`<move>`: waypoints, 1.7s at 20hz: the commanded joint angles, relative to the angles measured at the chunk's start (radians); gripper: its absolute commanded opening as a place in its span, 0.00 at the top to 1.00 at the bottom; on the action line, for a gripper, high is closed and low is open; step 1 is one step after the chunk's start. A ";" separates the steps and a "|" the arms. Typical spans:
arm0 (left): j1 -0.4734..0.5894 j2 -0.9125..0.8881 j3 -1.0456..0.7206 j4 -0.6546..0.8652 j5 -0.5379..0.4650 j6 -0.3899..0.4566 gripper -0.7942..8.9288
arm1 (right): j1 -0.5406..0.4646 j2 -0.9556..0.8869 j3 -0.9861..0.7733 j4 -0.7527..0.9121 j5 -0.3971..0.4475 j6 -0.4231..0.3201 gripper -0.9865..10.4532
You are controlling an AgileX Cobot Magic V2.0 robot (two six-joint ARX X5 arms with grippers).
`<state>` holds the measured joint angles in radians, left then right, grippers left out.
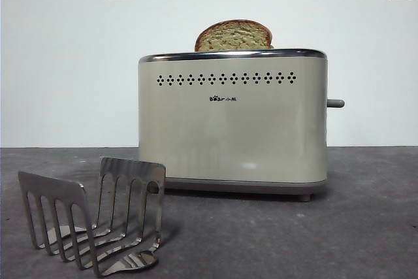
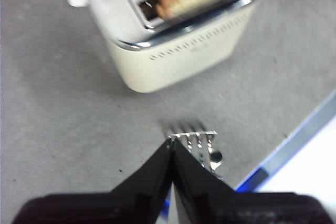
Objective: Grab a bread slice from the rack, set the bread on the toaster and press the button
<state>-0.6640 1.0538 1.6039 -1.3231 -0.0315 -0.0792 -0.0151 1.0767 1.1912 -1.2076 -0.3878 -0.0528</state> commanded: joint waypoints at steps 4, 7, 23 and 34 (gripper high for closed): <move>0.268 -0.235 -0.077 0.108 -0.058 0.218 0.92 | 0.002 0.066 0.002 0.019 0.003 -0.008 0.91; 0.428 -0.421 -0.331 0.395 -0.061 0.421 0.92 | 0.002 0.080 0.002 0.060 0.006 -0.008 0.91; 0.716 -0.991 -1.525 1.260 0.162 0.136 0.92 | 0.002 0.080 0.002 0.396 0.056 -0.008 0.91; 0.703 -1.050 -1.596 1.147 0.076 0.079 0.92 | 0.002 0.080 0.002 0.399 0.067 -0.008 0.91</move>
<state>0.0410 0.0063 0.0181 -0.1810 0.0406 0.0063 -0.0147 1.1557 1.1912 -0.8143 -0.3214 -0.0532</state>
